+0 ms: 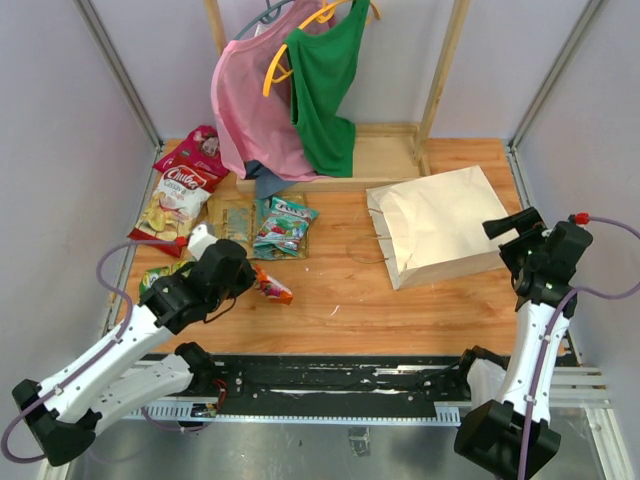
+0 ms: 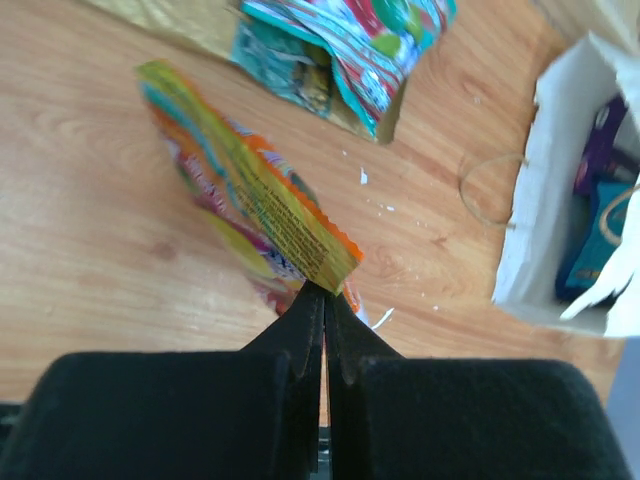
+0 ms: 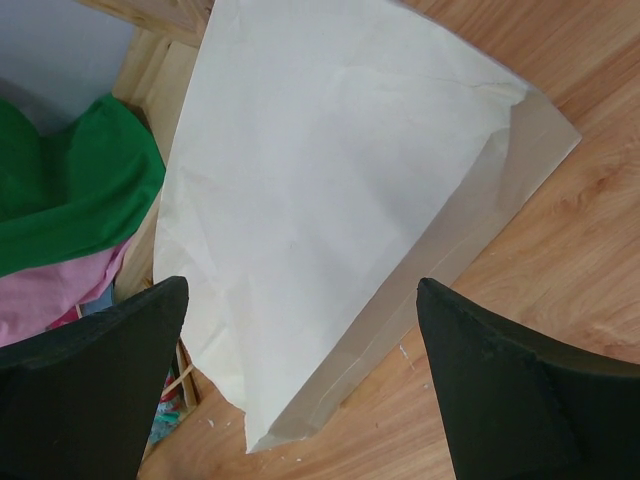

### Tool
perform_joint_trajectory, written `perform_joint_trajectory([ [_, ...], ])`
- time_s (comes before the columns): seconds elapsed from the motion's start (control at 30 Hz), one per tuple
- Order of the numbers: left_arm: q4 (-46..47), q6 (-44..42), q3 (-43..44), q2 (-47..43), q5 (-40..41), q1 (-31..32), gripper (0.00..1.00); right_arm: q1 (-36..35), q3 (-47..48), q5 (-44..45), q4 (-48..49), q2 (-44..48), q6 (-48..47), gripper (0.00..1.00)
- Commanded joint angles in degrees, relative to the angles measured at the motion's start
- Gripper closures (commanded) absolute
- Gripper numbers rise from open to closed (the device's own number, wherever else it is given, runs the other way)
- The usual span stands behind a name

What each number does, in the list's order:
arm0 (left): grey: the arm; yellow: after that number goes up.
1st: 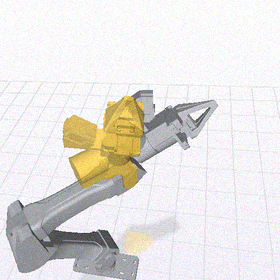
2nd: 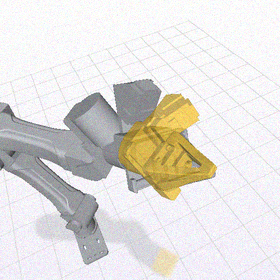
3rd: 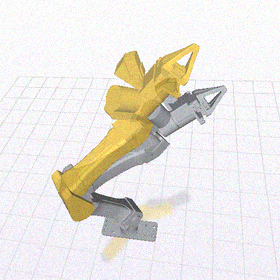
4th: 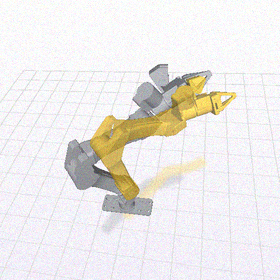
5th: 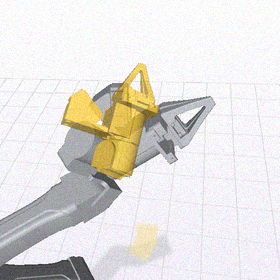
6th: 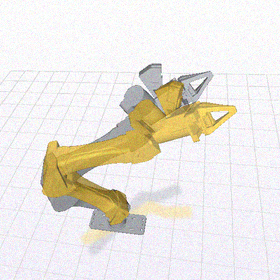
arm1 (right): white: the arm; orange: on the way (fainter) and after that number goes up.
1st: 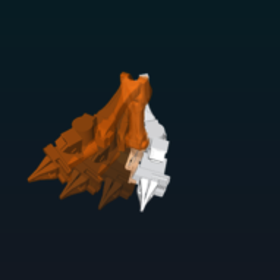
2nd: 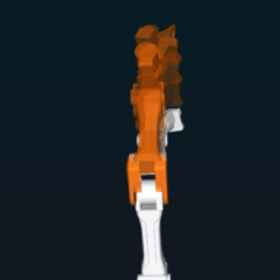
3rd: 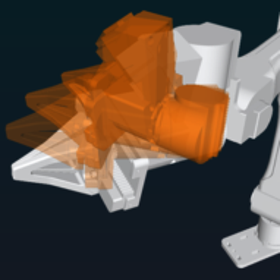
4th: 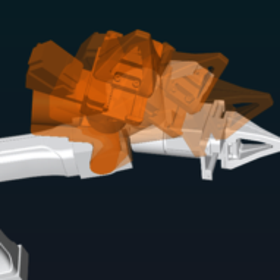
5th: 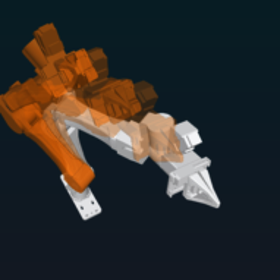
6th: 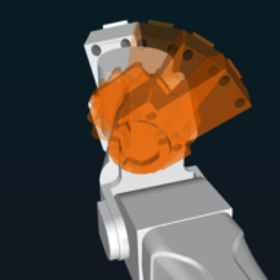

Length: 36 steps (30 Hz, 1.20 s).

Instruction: Take the snacks out of the paper bag

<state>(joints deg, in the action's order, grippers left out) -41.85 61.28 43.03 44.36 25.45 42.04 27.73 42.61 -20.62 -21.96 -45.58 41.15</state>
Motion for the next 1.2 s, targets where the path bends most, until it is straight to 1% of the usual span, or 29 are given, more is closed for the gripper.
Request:
perform_joint_trajectory([
  [0.0, -16.19, 19.97, 7.75, -1.12, 10.62, -0.29, 0.99, -1.32, 0.37, 1.31, 0.25, 0.58, -0.75, 0.01],
  [0.07, -22.33, 26.49, 10.12, -0.51, 12.72, -0.29, 1.0, -1.64, 0.37, 1.24, 0.47, 0.42, -0.72, 0.01],
  [0.13, -29.83, 36.41, 10.79, -0.33, 15.57, -0.29, 0.99, -1.91, 0.28, 1.2, 0.72, 0.31, -0.64, 0.01],
  [0.23, -36.07, 46.12, 9.94, -0.19, 18.6, -0.36, 0.99, -2.35, -0.24, 1.2, 1.01, 0.41, -0.38, 0.01],
  [0.43, -36.2, 60.0, 3.78, -3.22, 20.15, -0.68, 0.99, -3.35, -0.33, 1.41, 0.78, 0.91, -0.72, 0.01],
  [0.53, -36.2, 63.05, 3.51, -3.06, 21.95, -1.33, 1.0, -3.78, -0.58, 1.63, 0.73, 1.02, -0.81, 0.01],
  [0.67, -35.27, 61.03, 7.16, 2.28, 23.84, -2.0, 0.99, -4.32, -1.15, 1.72, 1.26, 0.94, -0.63, 0.01],
  [0.73, -32.68, 57.4, 9.0, 5.79, 24.2, -2.71, 0.99, -4.51, -1.38, 1.73, 1.58, 0.79, -0.54, 0.01],
  [0.8, -29.0, 53.47, 9.96, 8.68, 23.4, -4.75, 0.99, -4.63, -1.57, 1.73, 1.83, 0.76, -0.51, 0.02],
  [0.87, -23.62, 47.71, 9.67, 10.65, 20.49, -9.2, 1.0, -4.85, -1.57, 1.81, 1.71, 0.84, -0.64, 0.02],
  [0.9, -19.24, 42.9, 8.86, 10.96, 17.78, -12.69, 0.99, -4.98, -1.42, 1.89, 1.54, 0.84, -0.83, 0.01],
  [0.97, -7.82, 33.94, 6.36, 11.45, 9.87, -20.57, 0.99, -5.2, -1.3, 2.07, 1.34, 0.76, -1.13, 0.01],
  [1.0, -4.25, 29.76, 5.28, 12.09, 6.18, -24.26, 0.99, -5.27, -1.36, 2.08, 1.32, 0.76, -1.11, 0.01],
  [1.07, -1.38, 26.77, 4.89, 14.68, 1.51, -29.99, 1.0, -5.31, -1.38, 2.23, 1.22, 0.77, -1.31, 0.02],
  [1.17, -0.94, 24.5, 5.99, 19.61, -1.22, -32.75, 0.99, -5.35, -1.53, 2.34, 1.46, 0.6, -1.33, 0.01],
])
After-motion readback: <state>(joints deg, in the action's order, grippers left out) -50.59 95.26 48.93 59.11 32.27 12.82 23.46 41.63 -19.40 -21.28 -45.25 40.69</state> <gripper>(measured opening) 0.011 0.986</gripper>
